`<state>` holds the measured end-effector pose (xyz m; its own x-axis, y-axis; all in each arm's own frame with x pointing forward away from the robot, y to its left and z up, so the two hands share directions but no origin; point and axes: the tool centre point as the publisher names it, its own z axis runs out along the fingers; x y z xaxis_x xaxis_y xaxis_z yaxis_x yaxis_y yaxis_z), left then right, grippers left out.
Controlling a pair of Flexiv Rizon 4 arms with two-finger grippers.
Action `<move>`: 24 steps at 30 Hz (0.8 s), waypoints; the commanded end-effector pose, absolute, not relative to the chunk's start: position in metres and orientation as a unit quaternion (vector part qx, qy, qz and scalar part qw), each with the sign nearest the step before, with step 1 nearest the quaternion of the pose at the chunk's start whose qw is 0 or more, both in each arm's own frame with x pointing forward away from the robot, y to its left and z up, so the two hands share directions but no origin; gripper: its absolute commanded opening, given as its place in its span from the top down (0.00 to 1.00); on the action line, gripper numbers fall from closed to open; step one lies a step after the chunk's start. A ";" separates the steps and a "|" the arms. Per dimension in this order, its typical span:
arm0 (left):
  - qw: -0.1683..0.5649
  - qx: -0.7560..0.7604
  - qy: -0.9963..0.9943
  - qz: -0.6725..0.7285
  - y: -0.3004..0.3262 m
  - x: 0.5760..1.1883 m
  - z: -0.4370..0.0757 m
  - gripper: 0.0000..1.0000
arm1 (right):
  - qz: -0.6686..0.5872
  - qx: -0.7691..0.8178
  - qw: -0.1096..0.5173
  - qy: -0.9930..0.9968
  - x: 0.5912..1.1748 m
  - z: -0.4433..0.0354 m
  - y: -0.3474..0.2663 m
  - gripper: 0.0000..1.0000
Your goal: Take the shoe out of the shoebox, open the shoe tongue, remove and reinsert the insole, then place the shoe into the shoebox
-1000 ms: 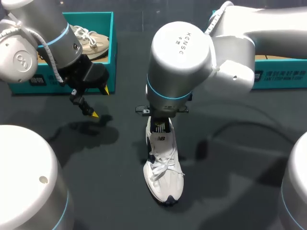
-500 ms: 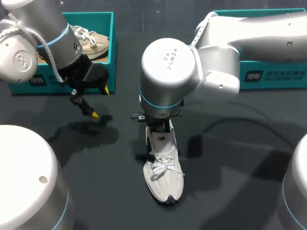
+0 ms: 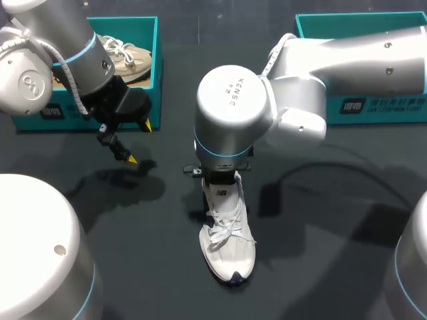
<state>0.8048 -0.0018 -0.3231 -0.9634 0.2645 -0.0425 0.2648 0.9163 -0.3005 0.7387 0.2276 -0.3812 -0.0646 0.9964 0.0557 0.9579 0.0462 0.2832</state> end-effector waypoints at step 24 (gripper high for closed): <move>0.001 0.136 0.979 -0.152 -0.002 0.805 -0.323 0.00 | 0.040 0.691 0.225 0.686 0.737 -0.357 0.199 1.00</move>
